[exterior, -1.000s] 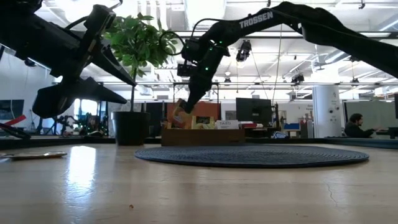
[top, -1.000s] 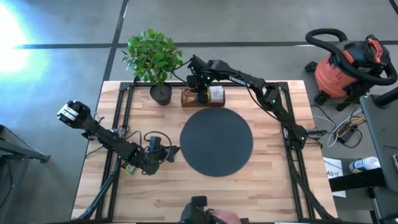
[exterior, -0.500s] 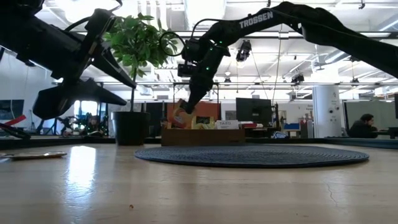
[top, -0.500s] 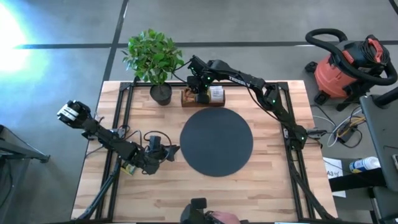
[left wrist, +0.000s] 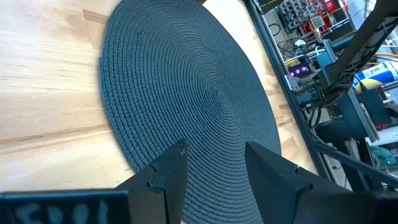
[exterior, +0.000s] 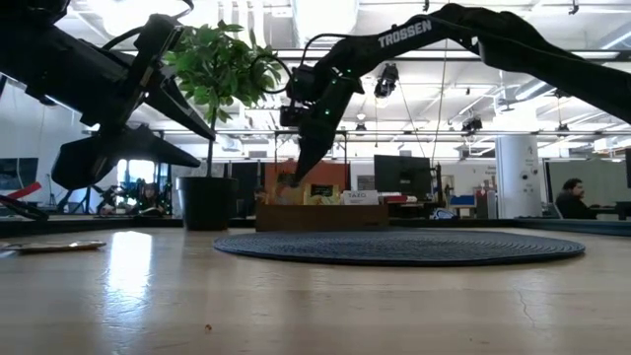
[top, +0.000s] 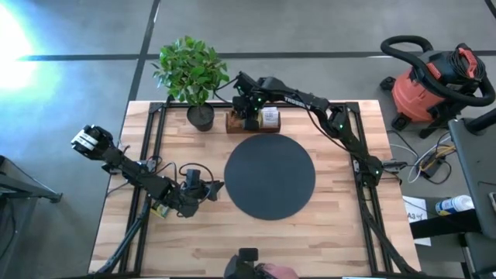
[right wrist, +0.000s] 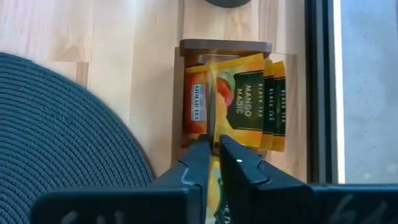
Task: Pick & Place Tea
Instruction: Put the top orange tea bag into the left slot of the wooden organizer, then put the orange tea bag into the left slot of the wooden organizer
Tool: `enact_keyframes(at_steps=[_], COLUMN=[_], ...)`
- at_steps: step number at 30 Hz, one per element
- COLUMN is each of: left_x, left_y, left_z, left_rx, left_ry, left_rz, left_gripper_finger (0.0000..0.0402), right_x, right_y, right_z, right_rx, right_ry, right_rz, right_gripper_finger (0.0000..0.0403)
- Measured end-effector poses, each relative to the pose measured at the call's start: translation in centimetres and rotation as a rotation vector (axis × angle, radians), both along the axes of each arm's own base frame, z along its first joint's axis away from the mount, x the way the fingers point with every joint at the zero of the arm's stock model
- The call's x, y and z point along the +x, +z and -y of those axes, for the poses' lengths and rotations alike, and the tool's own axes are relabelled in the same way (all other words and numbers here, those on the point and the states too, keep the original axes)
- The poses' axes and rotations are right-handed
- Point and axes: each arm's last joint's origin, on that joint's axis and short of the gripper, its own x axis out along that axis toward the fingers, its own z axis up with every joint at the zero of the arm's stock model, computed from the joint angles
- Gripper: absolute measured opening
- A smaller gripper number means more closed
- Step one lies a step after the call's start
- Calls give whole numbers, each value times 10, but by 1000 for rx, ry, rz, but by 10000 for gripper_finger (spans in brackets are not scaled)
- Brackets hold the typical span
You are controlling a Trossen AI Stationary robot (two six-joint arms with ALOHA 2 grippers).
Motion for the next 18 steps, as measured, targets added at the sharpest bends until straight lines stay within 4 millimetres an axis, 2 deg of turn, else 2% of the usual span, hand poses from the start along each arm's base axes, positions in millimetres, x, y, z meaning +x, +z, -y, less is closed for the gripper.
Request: enact_keyframes(at_steps=[9, 14, 18], left_x=[0, 0, -4], left_y=[0, -1, -6], left_z=[0, 2, 3], left_rx=[-3, -35, -94], left_ry=[-5, -58, -182], left_rz=[-2, -30, -158], left_gripper_finger=[137, 137, 137], right_x=[6, 6, 3], right_y=[-1, 10, 24], right_z=[4, 8, 5], right_rx=[-67, -132, -94], right_ry=[-63, -159, -172], right_rz=[37, 47, 91], right_gripper_finger=[104, 120, 120])
